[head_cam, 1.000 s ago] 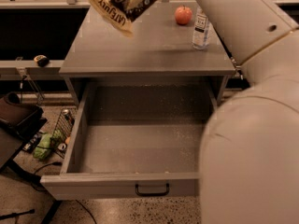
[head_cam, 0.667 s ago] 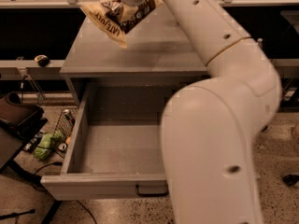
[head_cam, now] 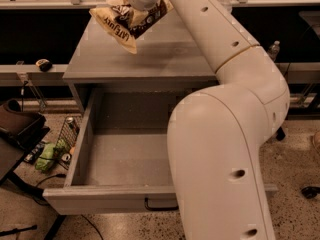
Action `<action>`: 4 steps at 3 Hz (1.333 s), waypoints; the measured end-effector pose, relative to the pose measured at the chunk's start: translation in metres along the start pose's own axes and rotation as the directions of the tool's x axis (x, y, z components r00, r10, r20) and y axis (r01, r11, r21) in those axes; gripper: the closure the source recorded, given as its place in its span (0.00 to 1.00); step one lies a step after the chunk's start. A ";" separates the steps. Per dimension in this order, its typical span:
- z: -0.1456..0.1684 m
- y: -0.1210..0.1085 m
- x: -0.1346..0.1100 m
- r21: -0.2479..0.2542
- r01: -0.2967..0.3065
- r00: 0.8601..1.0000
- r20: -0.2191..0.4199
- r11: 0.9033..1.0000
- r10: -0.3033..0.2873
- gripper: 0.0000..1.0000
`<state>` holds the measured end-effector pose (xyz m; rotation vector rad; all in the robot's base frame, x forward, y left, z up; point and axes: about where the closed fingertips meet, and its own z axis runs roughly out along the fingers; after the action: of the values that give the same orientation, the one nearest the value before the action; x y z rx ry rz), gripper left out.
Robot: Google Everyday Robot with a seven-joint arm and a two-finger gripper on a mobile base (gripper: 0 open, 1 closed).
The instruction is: Pick brown chip bag from top drawer and place on counter
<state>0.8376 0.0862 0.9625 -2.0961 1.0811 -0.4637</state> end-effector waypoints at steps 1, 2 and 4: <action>0.000 0.000 0.000 0.000 0.000 1.000 0.000 1.000 0.000 0.26; -0.001 -0.002 -0.003 -0.002 0.010 1.000 0.003 1.000 -0.010 0.00; -0.053 -0.048 -0.037 0.025 0.140 0.989 -0.045 0.990 -0.139 0.00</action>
Offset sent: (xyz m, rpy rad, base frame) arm 0.0000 0.0000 0.0000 0.0000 0.0000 0.0000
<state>0.8111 0.1118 1.0338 -2.1542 0.9503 -0.5910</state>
